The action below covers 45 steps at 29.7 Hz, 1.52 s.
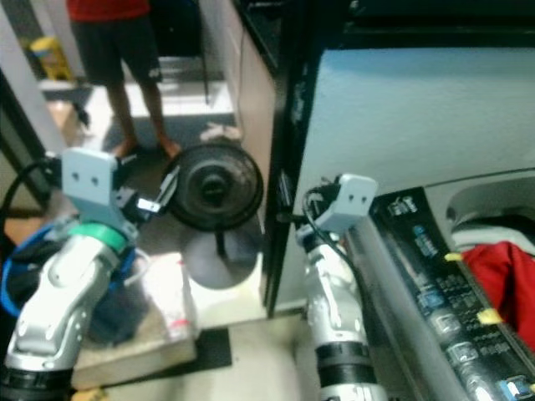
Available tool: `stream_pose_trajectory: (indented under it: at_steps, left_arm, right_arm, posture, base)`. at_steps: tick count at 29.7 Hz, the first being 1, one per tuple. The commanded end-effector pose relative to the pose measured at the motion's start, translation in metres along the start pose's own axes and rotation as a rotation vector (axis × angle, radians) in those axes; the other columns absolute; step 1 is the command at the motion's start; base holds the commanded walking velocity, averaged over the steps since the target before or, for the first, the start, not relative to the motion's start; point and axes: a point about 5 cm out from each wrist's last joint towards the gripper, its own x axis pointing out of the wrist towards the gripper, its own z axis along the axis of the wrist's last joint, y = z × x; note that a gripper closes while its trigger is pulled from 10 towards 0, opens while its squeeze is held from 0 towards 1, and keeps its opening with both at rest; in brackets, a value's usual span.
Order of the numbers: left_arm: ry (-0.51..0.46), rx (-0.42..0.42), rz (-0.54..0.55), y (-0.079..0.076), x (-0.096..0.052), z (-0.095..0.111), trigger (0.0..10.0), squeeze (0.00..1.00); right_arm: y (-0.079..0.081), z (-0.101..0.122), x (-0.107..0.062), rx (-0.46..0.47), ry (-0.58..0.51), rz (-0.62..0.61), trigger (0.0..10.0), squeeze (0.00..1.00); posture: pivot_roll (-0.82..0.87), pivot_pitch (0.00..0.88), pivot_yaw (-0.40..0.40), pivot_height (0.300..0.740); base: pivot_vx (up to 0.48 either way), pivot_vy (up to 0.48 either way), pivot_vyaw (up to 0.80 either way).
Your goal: Clothes washing
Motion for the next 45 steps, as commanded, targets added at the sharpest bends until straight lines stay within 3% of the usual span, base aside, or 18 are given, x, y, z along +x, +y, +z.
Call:
stream_pose_trajectory:
  at_steps: [1, 6, 14, 32, 45]
  left_arm:
    - [0.022, -0.001, 0.015, 0.003, -0.003, -0.004, 10.0, 0.0]
    - [0.02, 0.009, 0.014, 0.004, -0.002, -0.004, 10.0, 0.0]
    - [0.022, 0.012, 0.011, 0.003, -0.002, -0.004, 10.0, 0.0]
    - [0.025, 0.004, 0.012, 0.002, -0.001, -0.006, 10.0, 0.0]
    - [0.013, 0.005, 0.012, 0.002, -0.001, -0.006, 10.0, 0.0]
  right_arm:
    - [0.004, -0.003, -0.001, 0.014, 0.012, 0.015, 10.0, 0.0]
    - [0.007, -0.005, -0.002, 0.018, 0.028, 0.052, 10.0, 0.0]
    - [0.016, -0.008, -0.004, -0.065, 0.032, 0.114, 10.0, 0.0]
    - [0.017, -0.009, -0.005, -0.073, 0.041, 0.139, 10.0, 0.0]
    - [0.016, -0.013, -0.009, -0.049, 0.049, 0.133, 10.0, 0.0]
  posture:
    - [0.06, 0.0, 0.022, 0.74]
    - [0.06, 0.0, 0.021, 0.74]
    - [0.06, 0.0, 0.022, 0.74]
    - [0.05, 0.0, 0.016, 0.74]
    - [0.05, 0.0, 0.019, 0.74]
  base:
    - [0.0, 0.0, 0.0]
    - [0.0, 0.0, 0.34]
    - [0.0, 0.0, 0.74]
    - [0.0, 0.0, 0.74]
    - [0.137, 0.279, 0.0]
